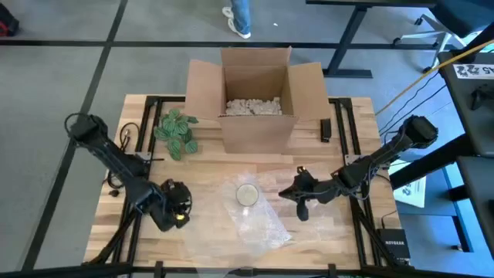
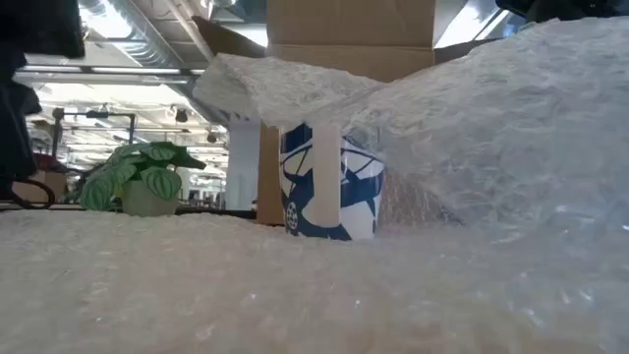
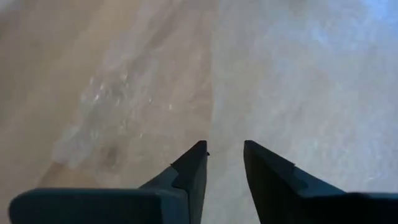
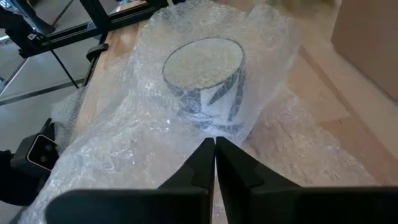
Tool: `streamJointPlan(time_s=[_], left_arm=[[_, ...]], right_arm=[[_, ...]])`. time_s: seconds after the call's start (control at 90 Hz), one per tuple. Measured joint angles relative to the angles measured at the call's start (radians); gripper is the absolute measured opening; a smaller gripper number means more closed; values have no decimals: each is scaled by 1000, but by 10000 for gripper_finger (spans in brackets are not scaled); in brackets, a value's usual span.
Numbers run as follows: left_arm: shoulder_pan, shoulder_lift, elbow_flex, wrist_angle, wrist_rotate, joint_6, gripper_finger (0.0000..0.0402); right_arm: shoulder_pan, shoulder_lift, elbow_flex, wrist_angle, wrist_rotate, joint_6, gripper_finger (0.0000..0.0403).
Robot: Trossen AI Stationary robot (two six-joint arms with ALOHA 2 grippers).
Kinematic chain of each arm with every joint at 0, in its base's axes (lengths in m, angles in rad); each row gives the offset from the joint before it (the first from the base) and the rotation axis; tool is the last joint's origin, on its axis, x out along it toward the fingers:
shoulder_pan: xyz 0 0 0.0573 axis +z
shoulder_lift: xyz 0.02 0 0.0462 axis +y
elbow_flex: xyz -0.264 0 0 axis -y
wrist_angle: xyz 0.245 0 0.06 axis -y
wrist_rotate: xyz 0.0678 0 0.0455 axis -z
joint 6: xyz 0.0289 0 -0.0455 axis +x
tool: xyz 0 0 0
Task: Wrap mug
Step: Wrap the blue mug in bubble wrap
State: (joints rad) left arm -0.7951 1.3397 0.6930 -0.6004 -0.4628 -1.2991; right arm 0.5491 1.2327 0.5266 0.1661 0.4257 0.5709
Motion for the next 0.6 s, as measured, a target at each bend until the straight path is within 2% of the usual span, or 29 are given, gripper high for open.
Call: streamJointPlan(time_s=[0.189,0.444,0.6], left_arm=[[29,0,-29,81,101,66,88],[33,2,-58,94,105,50,88],[37,6,-103,167,140,24,88]], right_arm=[[0,0,0,4,1,4,0],[0,0,0,6,2,8,0],[0,0,0,11,2,8,0]])
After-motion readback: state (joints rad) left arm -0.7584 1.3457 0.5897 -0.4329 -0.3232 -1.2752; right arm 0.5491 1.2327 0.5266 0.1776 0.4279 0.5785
